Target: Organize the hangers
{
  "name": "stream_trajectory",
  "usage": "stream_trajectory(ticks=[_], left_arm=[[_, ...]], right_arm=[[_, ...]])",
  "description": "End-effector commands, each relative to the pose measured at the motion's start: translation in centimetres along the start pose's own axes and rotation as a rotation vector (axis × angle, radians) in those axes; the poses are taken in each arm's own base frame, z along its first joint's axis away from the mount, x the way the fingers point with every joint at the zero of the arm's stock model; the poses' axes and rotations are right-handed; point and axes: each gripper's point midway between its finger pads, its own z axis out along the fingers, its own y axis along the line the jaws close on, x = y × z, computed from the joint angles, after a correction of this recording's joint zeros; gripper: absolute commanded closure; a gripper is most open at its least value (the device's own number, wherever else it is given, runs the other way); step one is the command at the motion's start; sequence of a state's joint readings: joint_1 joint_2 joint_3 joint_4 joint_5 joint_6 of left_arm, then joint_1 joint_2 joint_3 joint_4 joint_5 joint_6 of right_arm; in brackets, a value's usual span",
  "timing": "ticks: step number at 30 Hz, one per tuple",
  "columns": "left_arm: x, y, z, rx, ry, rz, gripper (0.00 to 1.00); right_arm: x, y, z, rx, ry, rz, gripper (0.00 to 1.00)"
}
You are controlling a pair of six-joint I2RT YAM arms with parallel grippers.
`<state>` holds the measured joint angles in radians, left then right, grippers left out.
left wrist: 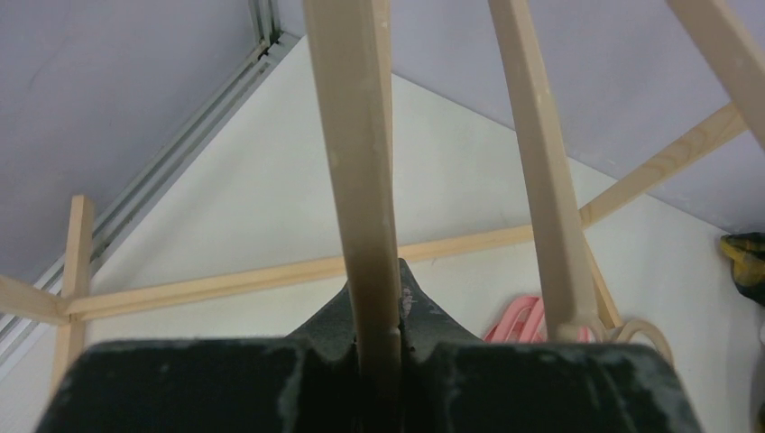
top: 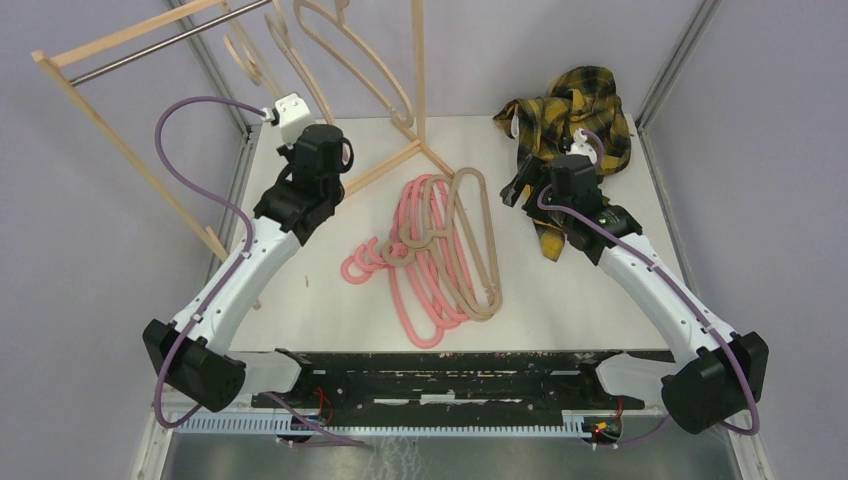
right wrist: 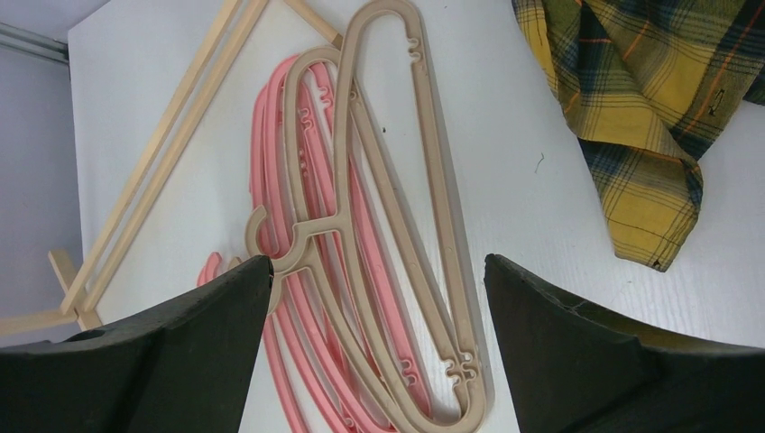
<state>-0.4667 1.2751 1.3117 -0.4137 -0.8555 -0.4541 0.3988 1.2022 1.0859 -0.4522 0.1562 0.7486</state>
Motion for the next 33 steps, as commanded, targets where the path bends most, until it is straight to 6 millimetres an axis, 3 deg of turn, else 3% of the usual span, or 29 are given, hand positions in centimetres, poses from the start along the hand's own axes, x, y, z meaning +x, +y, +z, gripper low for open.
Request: stream_trajectory(ticks=[1, 11, 23, 27, 33], left_arm=[[-4.0, -1.0, 0.8, 0.016, -0.063, 0.018, 0.97], [-5.2, -1.0, 3.6, 0.025, -0.004, 0.054, 0.97], [-4.5, -0.3, 6.7, 0.007, 0.072, 0.073, 0.97], [-4.4, -1.0, 7.1, 0.033, 0.091, 0.077, 0.97], [-1.3, -3.0, 8.0, 0.112, 0.193, 0.117, 0.97]], right_arm=[[-1.3, 0.6, 0.2, -0.022, -0.021, -0.003, 0.05], [-2.1, 0.3, 0.4, -0.012, -0.031, 0.010, 0.05], [-2.8, 0.1, 0.5, -0.010, -0.032, 0.011, 0.05], [-2.6, -0.1, 0.8, -0.009, -0.025, 0.013, 0.06], [-2.4, -0.4, 1.3, -0.005, -0.020, 0.023, 0.06]])
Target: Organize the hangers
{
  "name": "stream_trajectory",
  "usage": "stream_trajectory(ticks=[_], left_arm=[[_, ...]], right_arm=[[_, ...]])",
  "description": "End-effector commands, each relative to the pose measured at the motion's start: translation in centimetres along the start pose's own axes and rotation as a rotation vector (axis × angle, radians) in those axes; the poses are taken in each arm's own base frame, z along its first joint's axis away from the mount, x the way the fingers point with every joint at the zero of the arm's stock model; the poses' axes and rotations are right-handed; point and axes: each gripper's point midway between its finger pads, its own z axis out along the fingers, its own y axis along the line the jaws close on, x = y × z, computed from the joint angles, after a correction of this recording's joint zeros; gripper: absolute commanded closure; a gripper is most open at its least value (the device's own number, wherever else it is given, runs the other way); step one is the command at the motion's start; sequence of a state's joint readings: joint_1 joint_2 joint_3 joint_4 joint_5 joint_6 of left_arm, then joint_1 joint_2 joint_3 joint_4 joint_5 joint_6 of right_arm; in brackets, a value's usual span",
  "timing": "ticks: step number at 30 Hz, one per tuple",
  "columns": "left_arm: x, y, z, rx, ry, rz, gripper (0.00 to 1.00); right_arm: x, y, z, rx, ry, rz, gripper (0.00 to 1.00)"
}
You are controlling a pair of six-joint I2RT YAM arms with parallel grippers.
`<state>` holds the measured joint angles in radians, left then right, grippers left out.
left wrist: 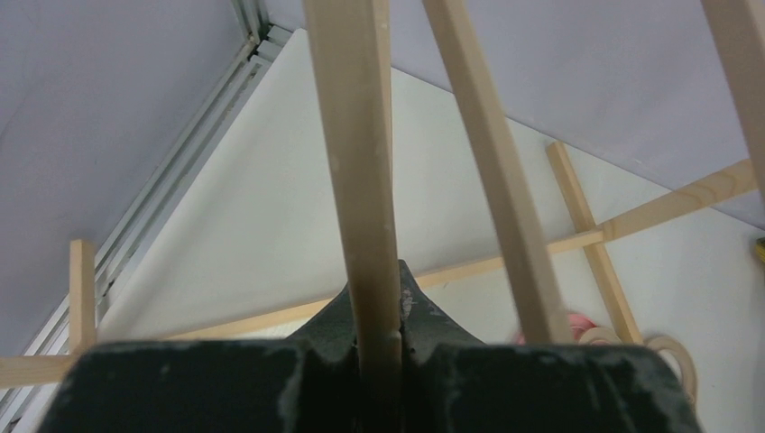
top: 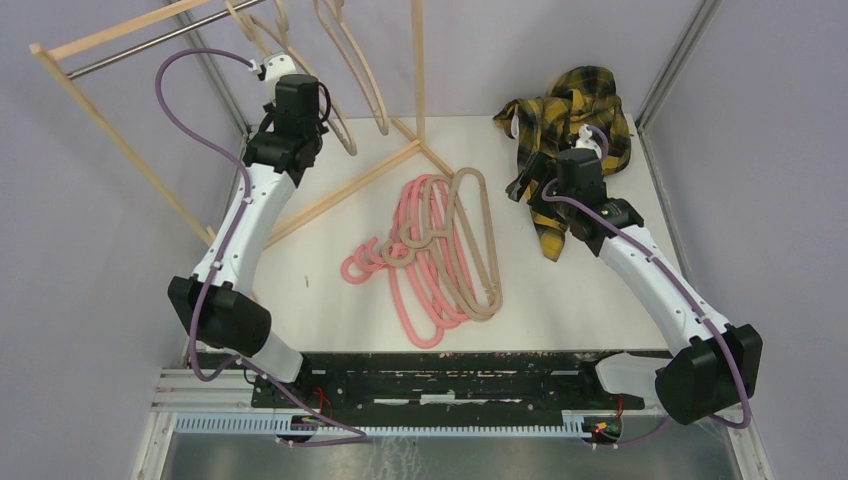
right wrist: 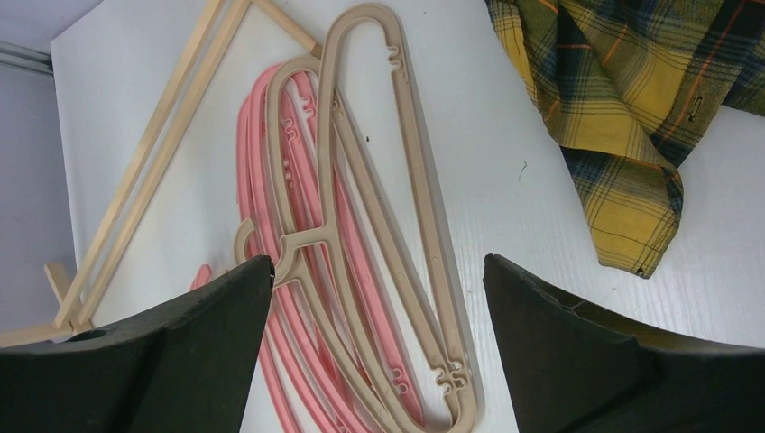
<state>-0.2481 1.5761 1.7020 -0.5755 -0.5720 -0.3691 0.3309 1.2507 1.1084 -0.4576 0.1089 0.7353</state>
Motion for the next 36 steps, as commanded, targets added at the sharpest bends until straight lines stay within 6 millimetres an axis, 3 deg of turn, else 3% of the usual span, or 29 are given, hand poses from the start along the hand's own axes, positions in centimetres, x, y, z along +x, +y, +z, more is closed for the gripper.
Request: stream_trajectory(ticks=[1, 7, 16, 26, 34, 36], left_arm=[[1.5, -2.0, 0.8, 0.091, 0.071, 0.057, 0.97], [2.0, -4.5, 0.4, 0.167, 0.088, 0.064, 0.97], [3.0, -11.6, -1.6, 0.355, 0.146, 0.184, 0.97], [4.7, -16.0, -0.6, 0.425, 0.199, 0.239, 0.97], [3.3, -16.4, -1.2, 0.459, 0.155, 0.226, 0.96], [2.4, -16.1, -2.1, 0.480, 0.121, 0.213, 0.86]], right_arm=[[-1.6, 1.0, 0.0, -0.034, -0.040, 0.005, 0.06], [-1.7, 0.5, 0.1, -0.028, -0.041, 0.013, 0.06], [-1.6, 0.0, 0.1, -0.028, -0.045, 0.035, 0.06], [-2.3, -0.8, -0.5, -0.027, -0.062, 0.051, 0.05], [-2.2, -1.1, -0.6, -0.028, -0.050, 0.044, 0.01], [-2.0, -1.0, -0.5, -0.033, -0.039, 0.044, 0.01]])
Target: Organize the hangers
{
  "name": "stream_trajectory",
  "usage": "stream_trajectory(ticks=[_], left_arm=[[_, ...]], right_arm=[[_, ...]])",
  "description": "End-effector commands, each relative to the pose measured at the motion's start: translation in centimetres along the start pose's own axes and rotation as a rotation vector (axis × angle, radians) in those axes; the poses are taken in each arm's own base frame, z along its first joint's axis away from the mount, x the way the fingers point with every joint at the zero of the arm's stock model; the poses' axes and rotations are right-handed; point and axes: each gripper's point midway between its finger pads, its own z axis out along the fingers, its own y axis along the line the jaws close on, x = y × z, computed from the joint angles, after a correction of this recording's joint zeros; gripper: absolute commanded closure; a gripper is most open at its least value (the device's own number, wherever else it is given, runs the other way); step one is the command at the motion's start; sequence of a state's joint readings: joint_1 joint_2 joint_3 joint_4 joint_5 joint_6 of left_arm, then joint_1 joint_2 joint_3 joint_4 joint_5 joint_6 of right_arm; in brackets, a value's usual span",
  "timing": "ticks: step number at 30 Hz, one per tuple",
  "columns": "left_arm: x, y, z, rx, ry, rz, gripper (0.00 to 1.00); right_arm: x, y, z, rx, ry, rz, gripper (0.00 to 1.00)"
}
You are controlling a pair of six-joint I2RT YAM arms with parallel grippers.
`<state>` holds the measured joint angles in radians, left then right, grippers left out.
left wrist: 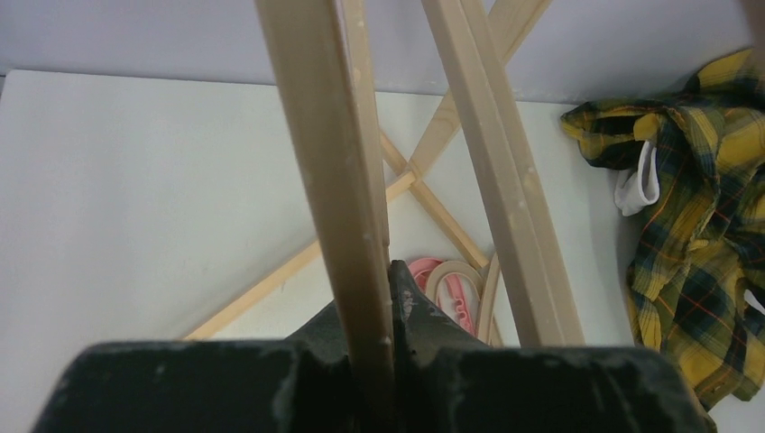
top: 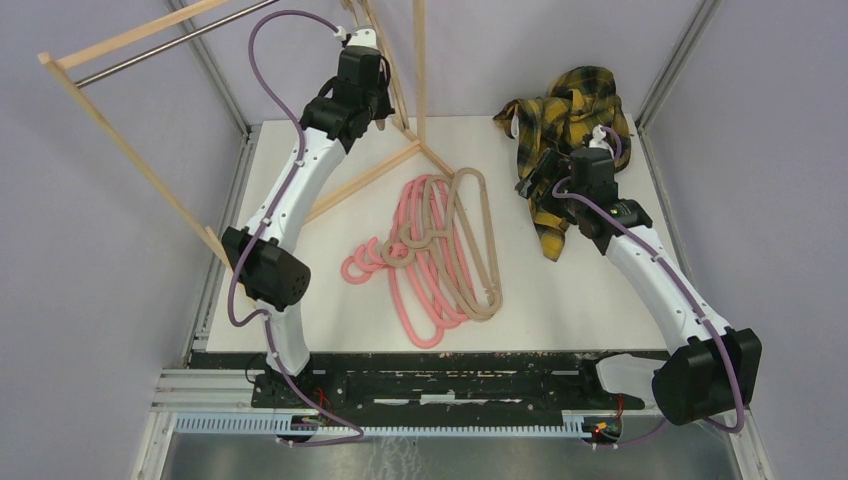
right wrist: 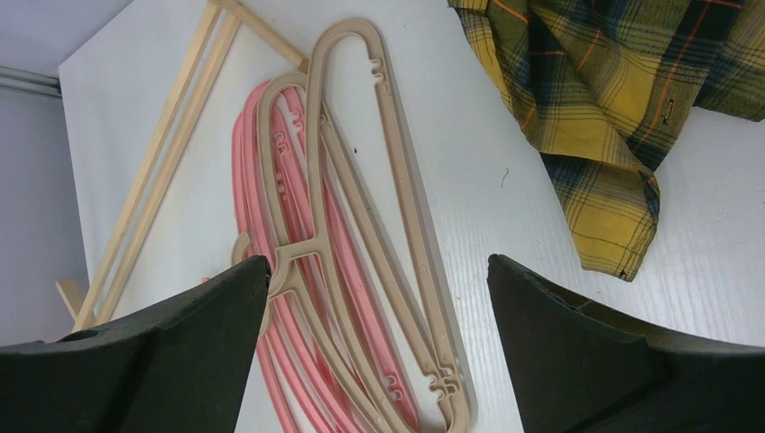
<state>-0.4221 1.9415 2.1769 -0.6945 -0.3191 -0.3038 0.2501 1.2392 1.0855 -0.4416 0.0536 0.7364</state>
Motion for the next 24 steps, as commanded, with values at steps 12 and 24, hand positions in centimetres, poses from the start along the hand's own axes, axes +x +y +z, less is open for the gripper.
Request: stream_trajectory(ticks=[12, 24], left_arm=[[-3.1, 1.0, -9.2, 0.117, -0.126, 0.073, 0.13], [0.1, 2.5, -14.5, 0.198, -0.145, 0.063, 0.01]], right_arm=[[-0.2, 1.1, -0.4, -0.064, 0.004, -0.009, 0.00], [2.8, 1.2, 2.2, -0.102, 0.138, -0.057, 0.01]])
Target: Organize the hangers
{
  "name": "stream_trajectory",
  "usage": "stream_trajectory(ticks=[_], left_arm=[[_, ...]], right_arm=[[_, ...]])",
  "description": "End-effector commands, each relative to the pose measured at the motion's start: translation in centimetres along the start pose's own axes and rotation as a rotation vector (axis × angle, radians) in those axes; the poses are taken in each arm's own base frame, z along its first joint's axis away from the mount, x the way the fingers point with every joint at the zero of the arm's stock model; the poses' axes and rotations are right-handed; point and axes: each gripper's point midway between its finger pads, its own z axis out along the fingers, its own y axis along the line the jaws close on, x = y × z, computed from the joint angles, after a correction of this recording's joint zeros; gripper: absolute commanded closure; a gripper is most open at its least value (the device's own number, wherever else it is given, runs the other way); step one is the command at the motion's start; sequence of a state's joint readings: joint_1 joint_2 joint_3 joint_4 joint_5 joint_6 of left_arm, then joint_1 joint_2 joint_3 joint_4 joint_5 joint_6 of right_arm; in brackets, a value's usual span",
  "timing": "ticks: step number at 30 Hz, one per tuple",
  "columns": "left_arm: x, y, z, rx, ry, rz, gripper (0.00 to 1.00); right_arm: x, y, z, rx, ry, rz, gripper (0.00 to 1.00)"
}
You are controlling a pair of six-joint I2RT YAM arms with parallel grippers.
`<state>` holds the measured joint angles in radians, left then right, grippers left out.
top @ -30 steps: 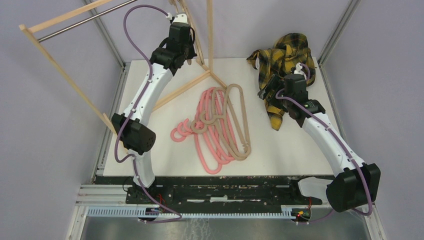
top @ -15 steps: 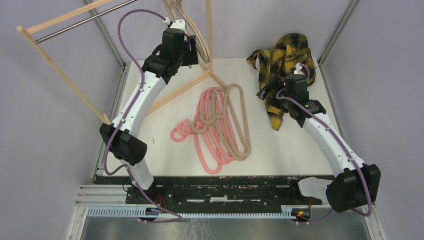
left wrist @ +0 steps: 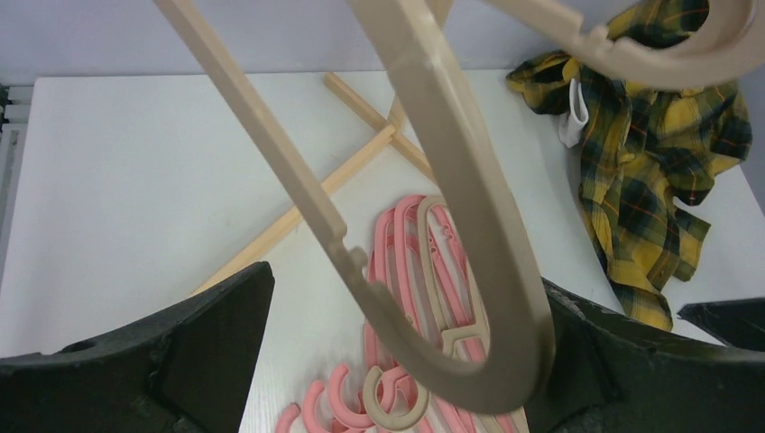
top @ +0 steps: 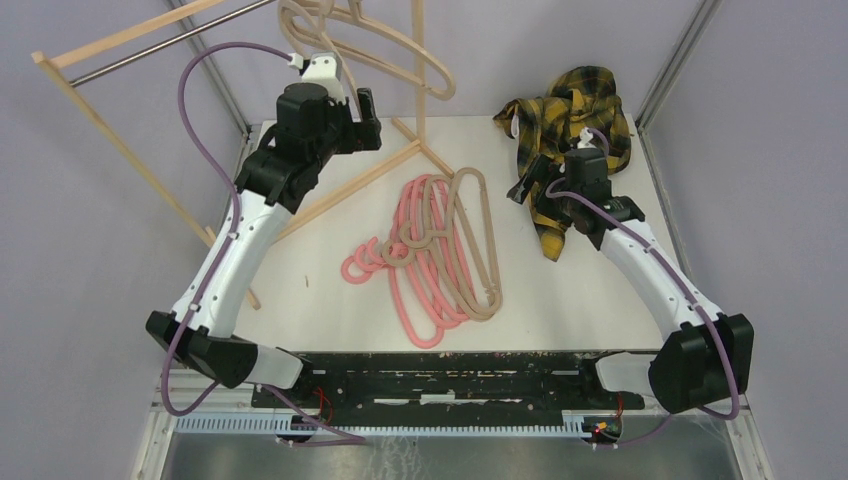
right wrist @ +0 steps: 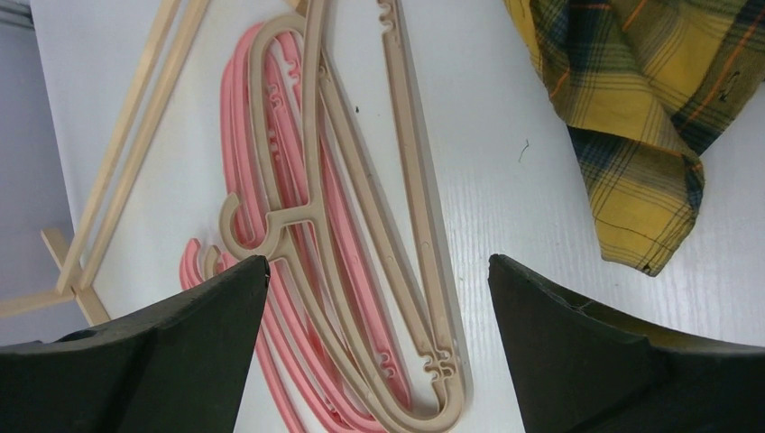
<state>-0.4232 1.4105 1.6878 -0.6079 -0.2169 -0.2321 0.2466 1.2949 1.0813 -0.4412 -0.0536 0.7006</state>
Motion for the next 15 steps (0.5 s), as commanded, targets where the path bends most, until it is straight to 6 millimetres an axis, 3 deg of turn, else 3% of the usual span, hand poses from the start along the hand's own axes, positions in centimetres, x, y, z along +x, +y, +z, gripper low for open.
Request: stream_trajectory(ticks=[1, 11, 15], left_arm=[[-0.1, -0.6, -1.7, 0.073, -0.054, 0.025, 0.01], [0.2, -0.7, -2.2, 0.096, -0.090, 0.010, 0.01], [2.1, -1.0, -2.7, 0.133, -0.065, 0.001, 0.01]], right_arm=[[0.6, 1.0, 1.5, -0.068, 0.034, -0.026, 0.01], [3.6, 2.6, 3.9, -0.128, 0.136, -0.066, 0.05], [5.1, 4.4, 4.6, -0.163, 0.180, -0.122, 0.06]])
